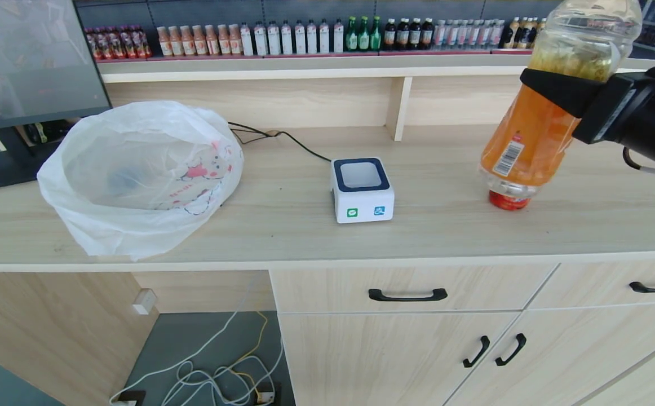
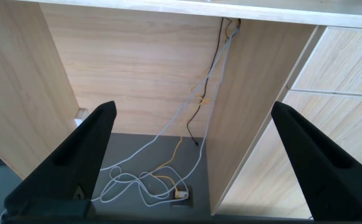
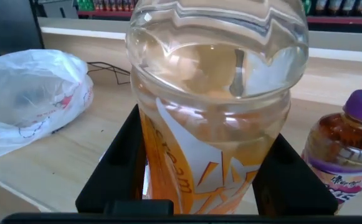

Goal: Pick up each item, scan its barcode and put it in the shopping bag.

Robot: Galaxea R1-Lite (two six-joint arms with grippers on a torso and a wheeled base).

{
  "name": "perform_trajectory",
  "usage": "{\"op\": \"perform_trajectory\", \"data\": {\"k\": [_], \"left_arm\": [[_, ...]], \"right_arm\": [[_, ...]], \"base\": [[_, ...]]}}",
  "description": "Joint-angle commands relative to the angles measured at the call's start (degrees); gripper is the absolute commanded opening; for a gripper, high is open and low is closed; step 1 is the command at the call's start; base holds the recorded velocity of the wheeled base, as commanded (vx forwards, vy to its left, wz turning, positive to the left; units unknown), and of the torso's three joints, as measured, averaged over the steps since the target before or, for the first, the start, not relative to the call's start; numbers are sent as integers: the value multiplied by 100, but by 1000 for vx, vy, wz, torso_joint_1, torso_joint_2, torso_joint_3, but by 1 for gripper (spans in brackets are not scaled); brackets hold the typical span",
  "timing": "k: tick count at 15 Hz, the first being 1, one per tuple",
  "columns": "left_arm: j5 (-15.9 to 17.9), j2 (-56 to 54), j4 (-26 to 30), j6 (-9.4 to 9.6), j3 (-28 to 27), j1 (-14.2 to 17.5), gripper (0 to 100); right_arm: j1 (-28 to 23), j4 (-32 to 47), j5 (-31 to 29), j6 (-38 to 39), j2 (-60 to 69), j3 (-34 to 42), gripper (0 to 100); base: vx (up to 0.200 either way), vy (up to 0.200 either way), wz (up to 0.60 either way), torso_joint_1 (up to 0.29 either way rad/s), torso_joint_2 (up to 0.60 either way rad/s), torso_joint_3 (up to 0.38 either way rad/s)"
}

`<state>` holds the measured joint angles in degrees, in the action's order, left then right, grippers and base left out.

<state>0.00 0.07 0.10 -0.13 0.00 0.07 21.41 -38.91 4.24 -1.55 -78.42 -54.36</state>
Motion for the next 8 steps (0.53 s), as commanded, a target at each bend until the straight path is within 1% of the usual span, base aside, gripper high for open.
{"op": "perform_trajectory", "data": {"k": [1,2,3,5,8], "left_arm": [[0,1,-1,-4,0,1,100],[0,1,-1,-4,0,1,100],[0,1,-1,-4,0,1,100],[0,1,-1,-4,0,1,100],[0,1,-1,-4,0,1,100]], "right_arm": [[215,24,6,85,512,356,0],[268,24,6,93,741,663,0],[268,24,6,93,749,681,0],[399,15,6,128,1119,1182,0],[531,15,-2,155,1259,1314,0]], "base": [[0,0,0,0,0,0],[0,0,0,0,0,0],[0,0,0,0,0,0],[0,0,0,0,0,0],[0,0,0,0,0,0]]}}
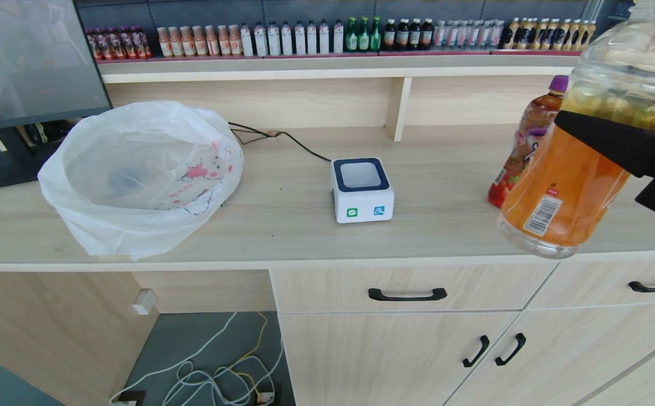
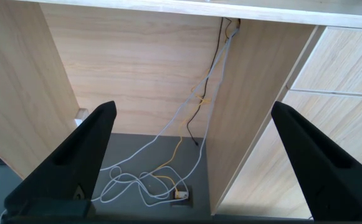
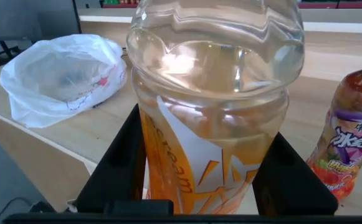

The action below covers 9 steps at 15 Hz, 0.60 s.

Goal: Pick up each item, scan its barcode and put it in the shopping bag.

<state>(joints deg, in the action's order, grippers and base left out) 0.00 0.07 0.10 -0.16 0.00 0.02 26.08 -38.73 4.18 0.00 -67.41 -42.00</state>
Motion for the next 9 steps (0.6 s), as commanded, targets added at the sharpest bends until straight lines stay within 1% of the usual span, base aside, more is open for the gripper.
{"op": "perform_trajectory", "data": {"k": [1,7,9], "left_arm": [[0,1,-1,-2,0,6,100],[0,1,-1,-2,0,6,100],[0,1,-1,-2,0,6,100]], "right_arm": [[108,-3,4,-9,167,78,0],[170,6,13,-26,150,165,0],[293,6,13,-18,141,385,0]], "base": [[0,0,0,0,0,0],[0,0,0,0,0,0],[0,0,0,0,0,0]]}}
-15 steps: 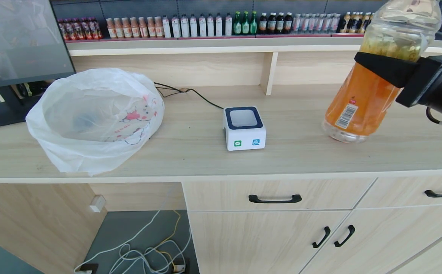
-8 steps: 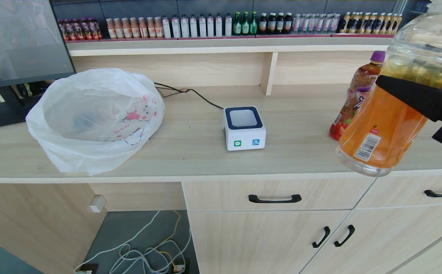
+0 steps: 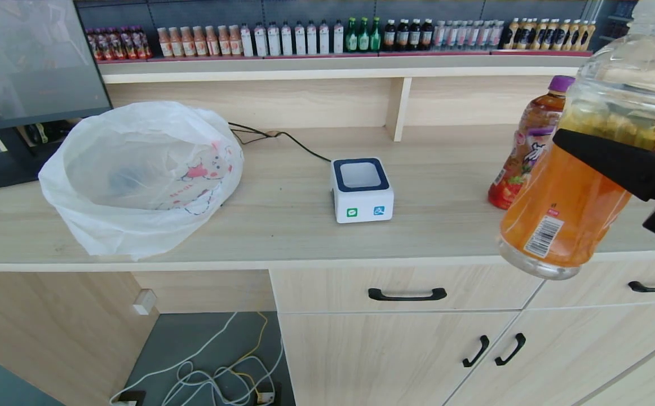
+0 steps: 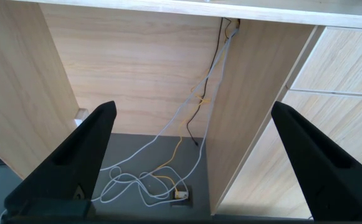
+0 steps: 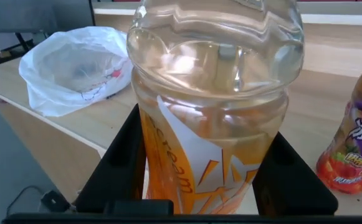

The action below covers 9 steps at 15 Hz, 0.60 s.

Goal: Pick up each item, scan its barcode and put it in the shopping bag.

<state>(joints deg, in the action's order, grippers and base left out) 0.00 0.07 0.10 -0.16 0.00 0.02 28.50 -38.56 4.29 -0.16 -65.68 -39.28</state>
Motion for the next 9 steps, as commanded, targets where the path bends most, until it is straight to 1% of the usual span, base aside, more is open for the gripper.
{"op": "perform_trajectory", "data": {"k": [1,5,8,9], "left_arm": [[0,1,-1,-2,0,6,100],[0,1,-1,-2,0,6,100],[0,1,-1,-2,0,6,100],[0,1,-1,-2,0,6,100]], "right_arm": [[68,-11,37,33,-41,192,0],[103,-20,678,411,-41,456,0],[226,-46,968,842,-138,386,0],[349,-55,1118,1018,-147,333,0]], "base": [[0,0,0,0,0,0],[0,0,0,0,0,0],[0,0,0,0,0,0],[0,0,0,0,0,0]]}}
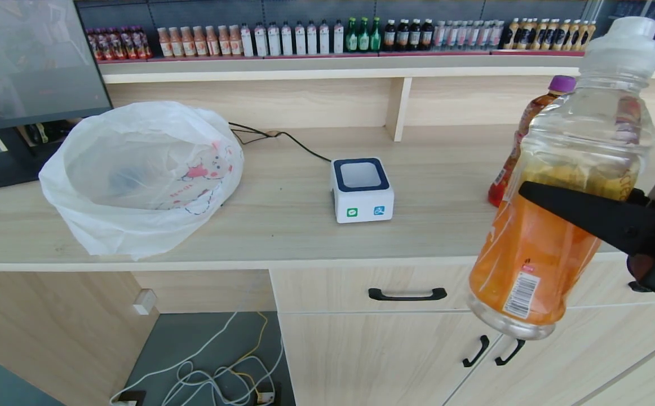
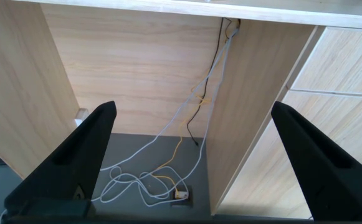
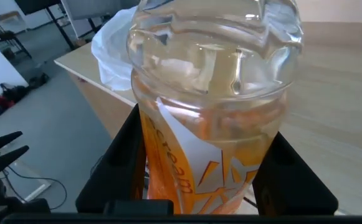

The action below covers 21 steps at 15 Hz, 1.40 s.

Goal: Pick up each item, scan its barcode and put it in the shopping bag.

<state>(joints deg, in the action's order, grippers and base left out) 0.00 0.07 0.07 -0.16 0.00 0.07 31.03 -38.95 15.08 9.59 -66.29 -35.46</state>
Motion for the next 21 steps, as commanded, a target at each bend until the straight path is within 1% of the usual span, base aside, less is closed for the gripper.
{"op": "perform_trajectory", "data": {"k": [1,4,5,6,7,8,9,10,13,14,16,18,21], "left_arm": [[0,1,1,-2,0,1,100],[0,1,1,-2,0,1,100],[0,1,1,-2,0,1,100],[0,1,1,-2,0,-7,100],[0,1,1,-2,0,1,100],[0,1,1,-2,0,1,100],[0,1,1,-2,0,1,100],[0,1,1,-2,0,1,100],[0,1,1,-2,0,1,100],[0,1,1,-2,0,1,100],[0,1,1,-2,0,1,100],[0,1,1,-2,0,1,100],[0,1,1,-2,0,1,100]], "right_arm": [[167,-16,65,262,-86,-75,0],[237,-16,74,763,-94,-136,0],[237,-16,74,763,-94,-136,0],[492,-43,74,1255,-77,-22,0],[686,-192,74,1545,-50,127,0],[853,-447,74,1739,-68,259,0],[905,-711,74,1844,-130,382,0],[905,-825,74,1871,-191,426,0],[905,-1581,74,1897,-613,444,0],[914,-1906,74,2046,-745,488,0],[923,-2090,74,2161,-868,470,0],[932,-2090,74,2161,-965,417,0],[1160,-2090,74,2170,-1026,365,0]], "base": [[0,0,0,0,0,0],[0,0,0,0,0,0],[0,0,0,0,0,0],[0,0,0,0,0,0],[0,0,0,0,0,0],[0,0,0,0,0,0],[0,0,0,0,0,0],[0,0,0,0,0,0],[0,0,0,0,0,0],[0,0,0,0,0,0],[0,0,0,0,0,0],[0,0,0,0,0,0],[0,0,0,0,0,0]]}}
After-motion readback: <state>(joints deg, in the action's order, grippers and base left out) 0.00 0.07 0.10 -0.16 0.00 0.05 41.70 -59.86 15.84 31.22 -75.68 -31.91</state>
